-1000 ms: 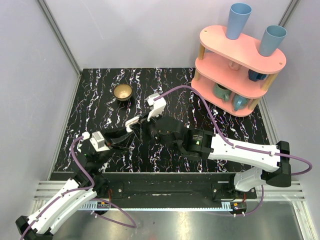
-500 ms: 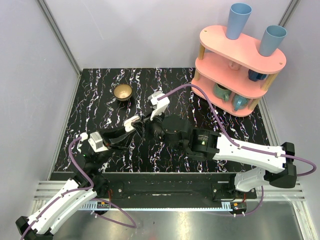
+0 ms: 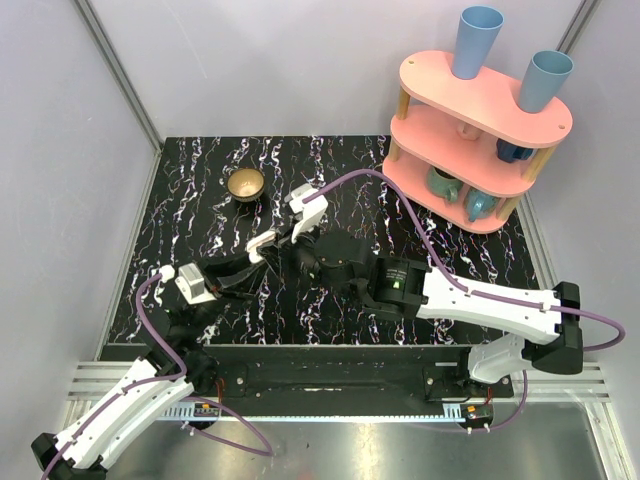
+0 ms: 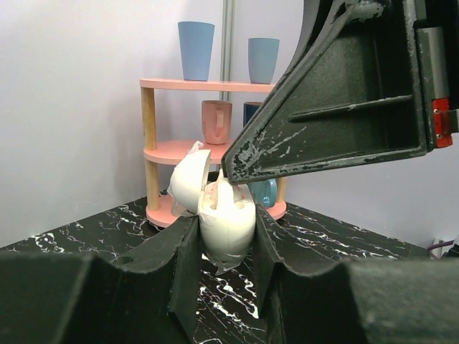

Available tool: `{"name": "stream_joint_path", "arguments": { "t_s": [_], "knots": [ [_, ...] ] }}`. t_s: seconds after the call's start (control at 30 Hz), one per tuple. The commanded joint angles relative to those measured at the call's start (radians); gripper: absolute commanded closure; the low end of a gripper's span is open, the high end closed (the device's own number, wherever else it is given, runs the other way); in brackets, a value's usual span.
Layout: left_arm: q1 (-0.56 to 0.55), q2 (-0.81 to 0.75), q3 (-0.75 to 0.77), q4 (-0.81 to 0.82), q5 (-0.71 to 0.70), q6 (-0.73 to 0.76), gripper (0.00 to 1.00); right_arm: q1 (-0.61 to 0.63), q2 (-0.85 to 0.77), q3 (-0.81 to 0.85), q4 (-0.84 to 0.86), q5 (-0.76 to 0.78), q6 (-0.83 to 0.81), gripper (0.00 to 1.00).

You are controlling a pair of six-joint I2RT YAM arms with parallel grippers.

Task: Insert the wireless bluetooth earbuds into the charging case
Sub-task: Adjust the left earbud in the left side groove of the charging case.

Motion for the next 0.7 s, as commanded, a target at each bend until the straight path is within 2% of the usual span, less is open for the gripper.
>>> {"name": "stream_joint_path", "arguments": {
  "t_s": [0.0,0.23,0.67],
  "knots": [
    [0.002,0.002,0.039,0.074,0.022,-0.012,1.00,-0.001,0.018,0.039,0.035,-0.026,-0.007,0.80],
    [0.002,-0.008,0.036,0.067,0.011,-0.009,1.00,-0.001,-0.008,0.012,0.021,-0.040,0.004,0.87],
    [0.001,0.003,0.030,0.064,-0.018,-0.016,1.00,-0.001,-0.052,0.018,0.012,-0.053,-0.022,0.85]
  ]
}}
